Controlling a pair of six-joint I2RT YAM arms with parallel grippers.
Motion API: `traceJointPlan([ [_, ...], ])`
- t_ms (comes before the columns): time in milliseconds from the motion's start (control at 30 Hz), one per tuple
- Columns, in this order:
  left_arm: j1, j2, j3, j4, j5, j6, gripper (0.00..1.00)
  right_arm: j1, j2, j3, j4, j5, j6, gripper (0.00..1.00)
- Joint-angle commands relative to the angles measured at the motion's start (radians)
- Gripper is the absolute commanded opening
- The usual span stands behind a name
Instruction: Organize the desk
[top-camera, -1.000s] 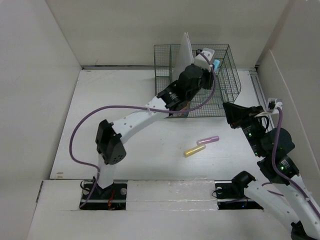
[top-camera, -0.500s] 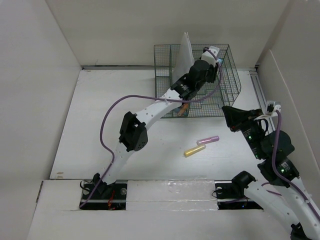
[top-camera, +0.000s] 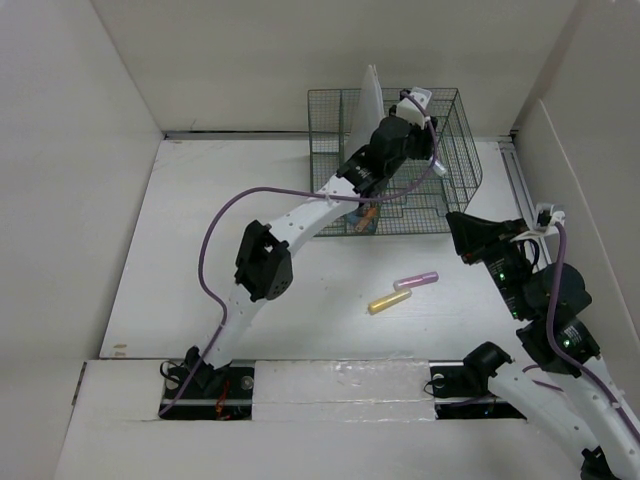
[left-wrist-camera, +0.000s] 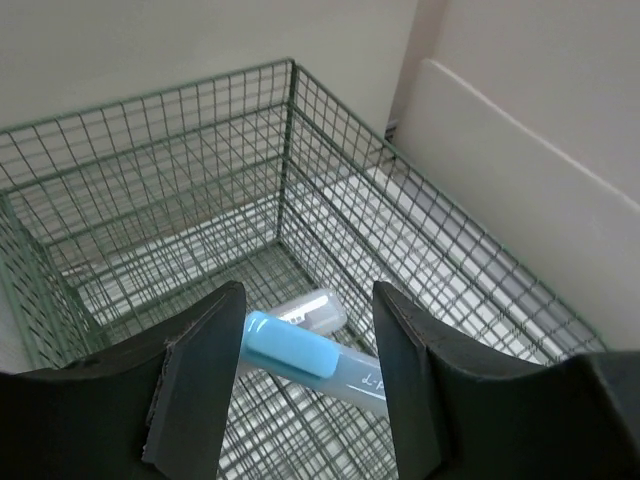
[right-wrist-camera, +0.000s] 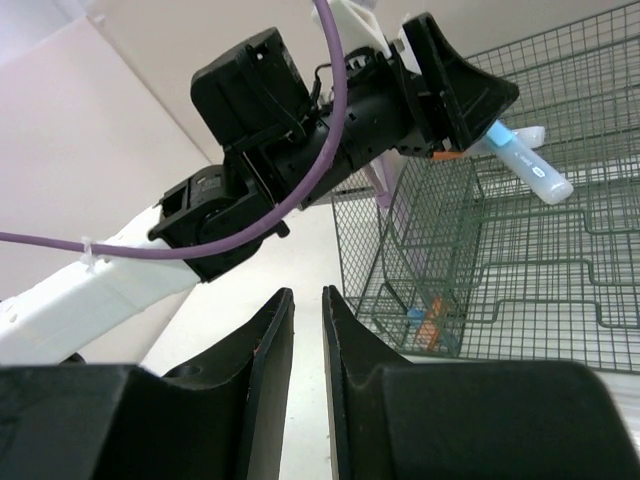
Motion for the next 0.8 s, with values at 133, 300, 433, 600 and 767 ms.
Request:
traceJointPlan([
  [133,-0.061,-0.334,-0.307,0.165,0.082,0.037,0.50,-0.005,-0.019,0.016,0.022,0.050,-0.012,0.22],
  [300,-0.074,-0.611,-0.725,0.337,0.124,-0.038,0.49,-0.005,-0.029,0.015,0.028,0.076,-0.020,0.09],
  [433,-0.109,-0.825,-1.065,0.417,0.081,-0.061,0.49,-0.005,-0.011,0.013,0.030,0.070,-0.020,0.09],
  [600,-0.184,-0.851,-1.188,0.278,0.122,0.006,0.50,-0.005,0.017,0.004,0.059,0.057,-0.021,0.13],
  [767,-0.215,-0.760,-1.286,0.210,0.132,-0.031,0.51,-0.005,0.035,0.003,0.070,0.050,-0.024,0.16],
])
